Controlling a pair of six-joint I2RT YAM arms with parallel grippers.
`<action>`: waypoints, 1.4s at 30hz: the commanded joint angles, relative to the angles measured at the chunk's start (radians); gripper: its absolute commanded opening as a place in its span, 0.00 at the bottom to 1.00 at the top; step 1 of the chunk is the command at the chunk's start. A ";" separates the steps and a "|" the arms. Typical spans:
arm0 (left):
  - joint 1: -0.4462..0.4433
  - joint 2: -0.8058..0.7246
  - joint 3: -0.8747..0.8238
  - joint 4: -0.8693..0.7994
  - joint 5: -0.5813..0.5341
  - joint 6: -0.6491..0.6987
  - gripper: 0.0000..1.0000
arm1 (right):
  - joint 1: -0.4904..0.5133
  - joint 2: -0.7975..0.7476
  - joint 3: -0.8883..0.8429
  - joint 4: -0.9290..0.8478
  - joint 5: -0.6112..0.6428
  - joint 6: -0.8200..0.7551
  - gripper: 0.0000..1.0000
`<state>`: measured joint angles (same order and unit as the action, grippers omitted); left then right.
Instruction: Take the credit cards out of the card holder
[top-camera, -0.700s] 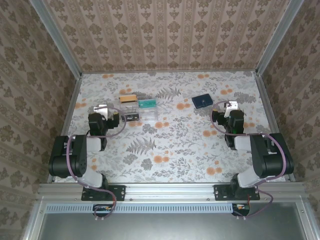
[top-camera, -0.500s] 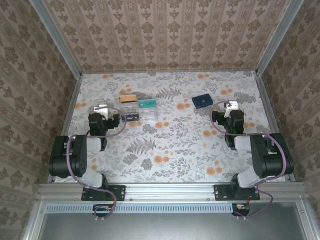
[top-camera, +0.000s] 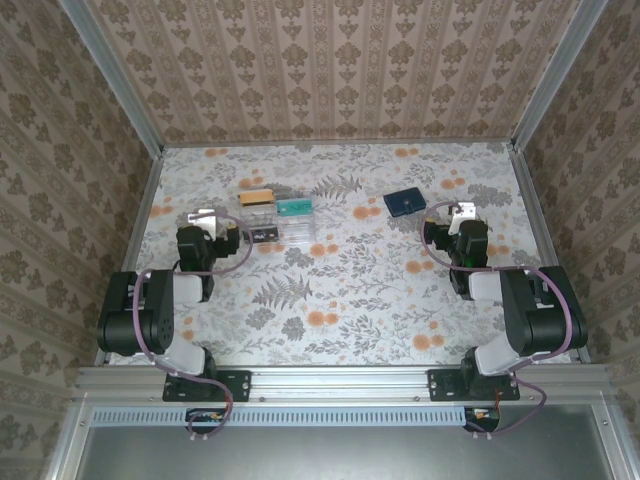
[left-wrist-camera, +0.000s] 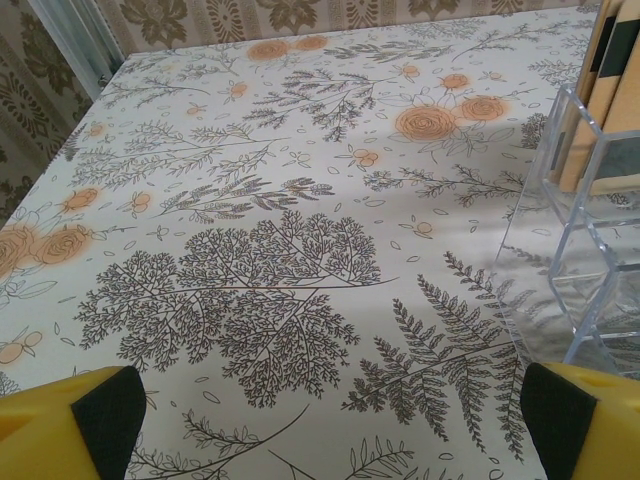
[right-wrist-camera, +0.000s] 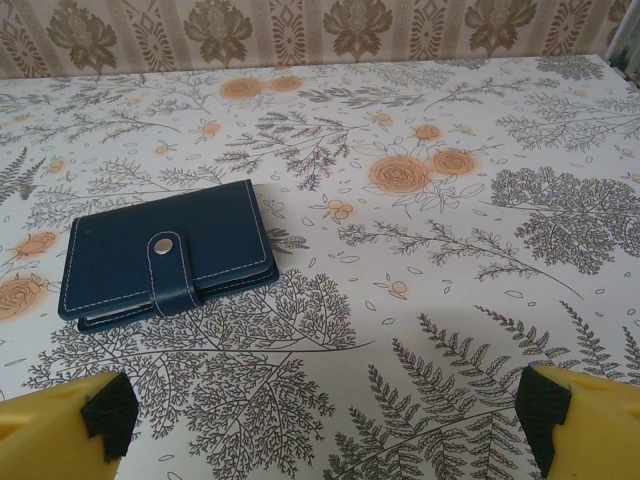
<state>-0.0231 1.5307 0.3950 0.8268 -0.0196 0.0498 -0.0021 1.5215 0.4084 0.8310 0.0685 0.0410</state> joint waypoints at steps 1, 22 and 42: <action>0.022 0.002 0.016 0.011 0.050 -0.006 1.00 | 0.004 0.000 -0.005 0.022 0.015 0.016 1.00; 0.057 -0.567 0.414 -1.103 -0.121 -0.434 1.00 | 0.004 -0.195 0.431 -0.868 0.122 0.433 1.00; -0.036 -0.490 0.589 -1.281 0.073 -0.493 1.00 | 0.141 0.555 1.273 -1.491 0.223 0.726 0.99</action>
<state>-0.0399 1.0275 0.9436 -0.4248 0.0238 -0.4313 0.1310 2.0205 1.6020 -0.4816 0.1902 0.6899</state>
